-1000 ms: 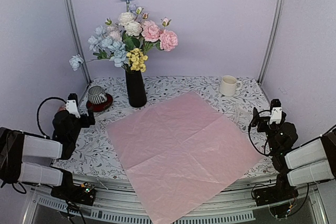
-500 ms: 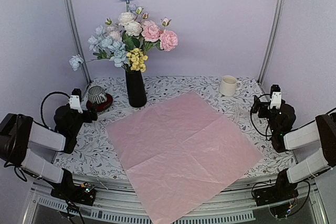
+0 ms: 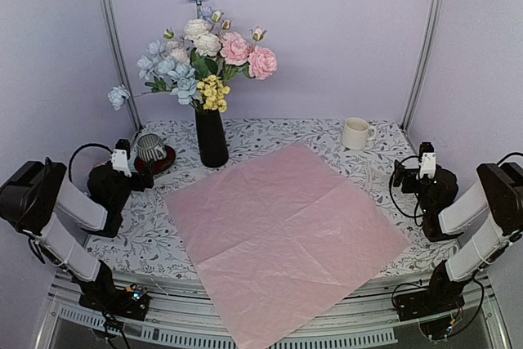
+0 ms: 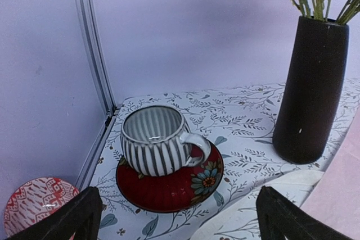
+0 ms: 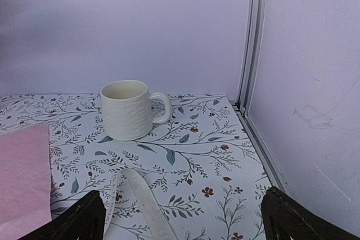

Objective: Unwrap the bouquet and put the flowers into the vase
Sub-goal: Reset both arms

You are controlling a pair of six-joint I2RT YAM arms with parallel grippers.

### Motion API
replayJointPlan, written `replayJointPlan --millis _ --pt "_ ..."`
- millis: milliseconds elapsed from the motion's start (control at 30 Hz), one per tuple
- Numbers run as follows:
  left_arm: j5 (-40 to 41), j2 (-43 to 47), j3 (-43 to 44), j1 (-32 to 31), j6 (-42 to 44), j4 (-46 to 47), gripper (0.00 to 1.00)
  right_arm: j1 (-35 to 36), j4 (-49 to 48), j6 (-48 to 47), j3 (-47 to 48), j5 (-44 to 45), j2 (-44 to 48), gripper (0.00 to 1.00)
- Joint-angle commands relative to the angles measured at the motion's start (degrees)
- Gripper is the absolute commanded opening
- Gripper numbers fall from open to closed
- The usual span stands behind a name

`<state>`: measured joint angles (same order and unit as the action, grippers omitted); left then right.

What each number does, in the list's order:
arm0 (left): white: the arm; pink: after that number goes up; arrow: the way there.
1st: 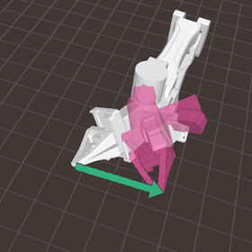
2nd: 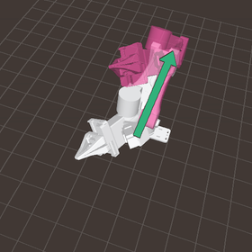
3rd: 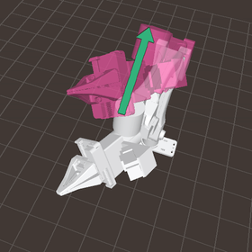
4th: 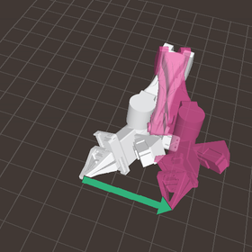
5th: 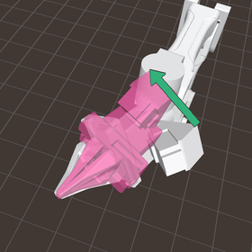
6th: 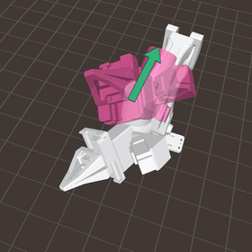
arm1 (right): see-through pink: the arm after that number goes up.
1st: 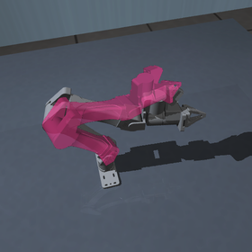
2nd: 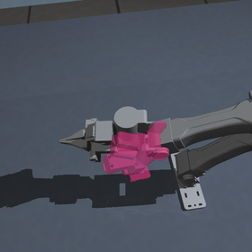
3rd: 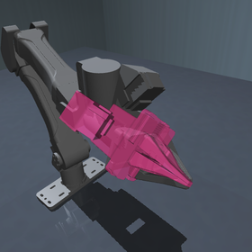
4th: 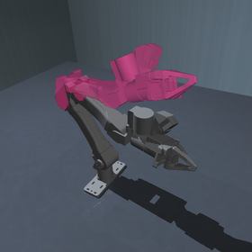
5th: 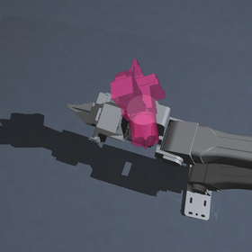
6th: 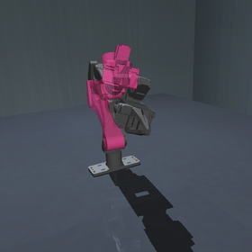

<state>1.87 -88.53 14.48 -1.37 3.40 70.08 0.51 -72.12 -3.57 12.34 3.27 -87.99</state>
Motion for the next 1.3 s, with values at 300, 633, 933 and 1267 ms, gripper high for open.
replayJointPlan --millis 300,633,933,1267 --pt "-0.03 -0.06 -0.26 0.40 0.03 3.72 0.98 -0.14 -3.95 0.63 0.49 -2.04 -0.08 0.99" --pt "-0.03 -0.06 -0.25 0.40 0.03 3.74 0.98 -0.10 -3.83 0.59 0.63 -2.12 -0.18 0.99" --pt "0.13 -0.06 -0.24 0.35 0.11 3.74 0.98 -0.11 -3.84 0.58 0.58 -2.12 -0.17 0.99" --pt "0.50 -0.06 -0.33 0.14 0.13 3.83 0.98 -0.16 -3.85 0.59 0.58 -2.04 -0.18 0.99"
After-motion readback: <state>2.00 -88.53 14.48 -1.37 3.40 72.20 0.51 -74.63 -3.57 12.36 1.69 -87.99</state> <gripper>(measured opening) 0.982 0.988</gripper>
